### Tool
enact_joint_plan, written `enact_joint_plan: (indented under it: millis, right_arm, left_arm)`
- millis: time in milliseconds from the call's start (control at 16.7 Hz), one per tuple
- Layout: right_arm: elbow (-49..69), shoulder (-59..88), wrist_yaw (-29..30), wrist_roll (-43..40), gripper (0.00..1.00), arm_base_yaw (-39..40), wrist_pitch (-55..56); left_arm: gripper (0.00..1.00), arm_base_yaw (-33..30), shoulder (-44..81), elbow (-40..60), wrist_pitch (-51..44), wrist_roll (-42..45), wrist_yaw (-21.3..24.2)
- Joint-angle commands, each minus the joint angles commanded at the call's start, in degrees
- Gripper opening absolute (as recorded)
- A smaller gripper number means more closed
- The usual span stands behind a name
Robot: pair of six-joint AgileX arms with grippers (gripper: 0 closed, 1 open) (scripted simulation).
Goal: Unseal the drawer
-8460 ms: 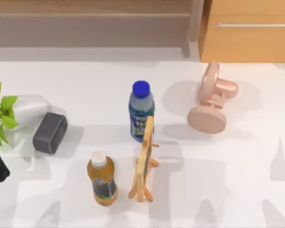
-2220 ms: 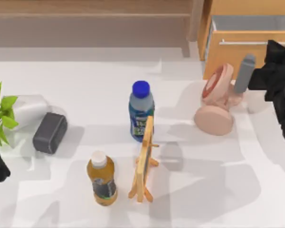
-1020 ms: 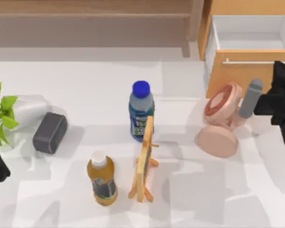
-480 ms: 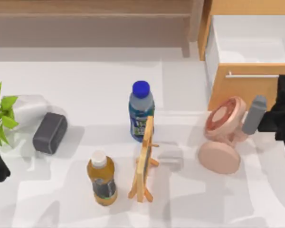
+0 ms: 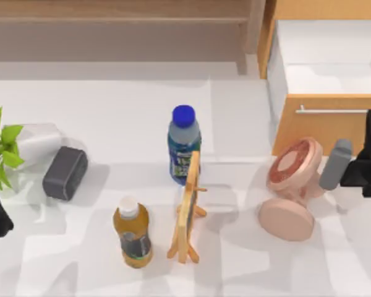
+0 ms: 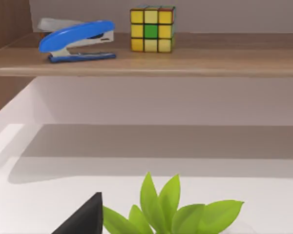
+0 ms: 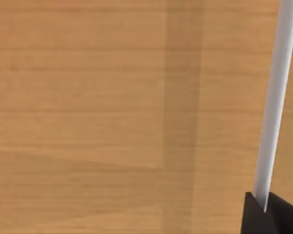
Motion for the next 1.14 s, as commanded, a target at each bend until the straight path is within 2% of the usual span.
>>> enact_joint_plan:
  millis: [780,1140]
  right_arm:
    - [0.0,0.0,0.0,0.0,0.98,0.0,0.0]
    - [0.0,0.0,0.0,0.0,1.0,0.0,0.0]
  left_arm:
    - [1.0,0.0,0.0,0.0,0.0,0.0,0.0]
    - [1.0,0.0,0.0,0.0,0.0,0.0,0.0]
